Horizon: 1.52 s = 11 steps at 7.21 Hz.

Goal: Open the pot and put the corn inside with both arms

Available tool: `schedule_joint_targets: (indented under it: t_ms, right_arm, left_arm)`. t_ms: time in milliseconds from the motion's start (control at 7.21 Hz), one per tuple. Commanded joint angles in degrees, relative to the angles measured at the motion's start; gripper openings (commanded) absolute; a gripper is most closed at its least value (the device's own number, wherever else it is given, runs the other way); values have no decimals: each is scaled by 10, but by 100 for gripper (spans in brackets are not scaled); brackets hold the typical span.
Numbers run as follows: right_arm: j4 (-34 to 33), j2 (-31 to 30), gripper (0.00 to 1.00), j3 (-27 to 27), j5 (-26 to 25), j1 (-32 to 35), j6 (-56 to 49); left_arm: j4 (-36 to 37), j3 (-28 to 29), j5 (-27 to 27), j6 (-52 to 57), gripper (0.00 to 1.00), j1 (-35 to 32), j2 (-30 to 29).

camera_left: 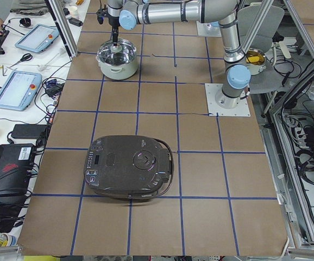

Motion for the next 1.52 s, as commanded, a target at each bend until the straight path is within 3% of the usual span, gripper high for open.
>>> schedule_joint_targets:
  t_ms: [0,139,554,832,970,1248,1386]
  right_arm:
    - [-19,21,100,0,-1,-2,-12]
    - [-40,39,100,2,3,-5,-21]
    - [-190,106,100,66,4,-24,-103]
    - [-194,155,100,62,14,-59,-173]
    - [-233,188,100,63,14,-59,-174]
    - [-240,204,100,46,73,-59,-183]
    - [-241,213,100,38,73,-58,-204]
  left_arm:
    - [14,-1,1,5,100,-1,-19]
    - [14,-4,1,5,100,-1,-24]
    - [13,-3,2,0,65,-1,-25]
    - [8,-2,2,1,48,-1,-24]
    - [6,-1,2,4,42,1,-15]
    - [-12,2,2,6,40,16,4]
    - [-33,0,0,21,40,48,17]
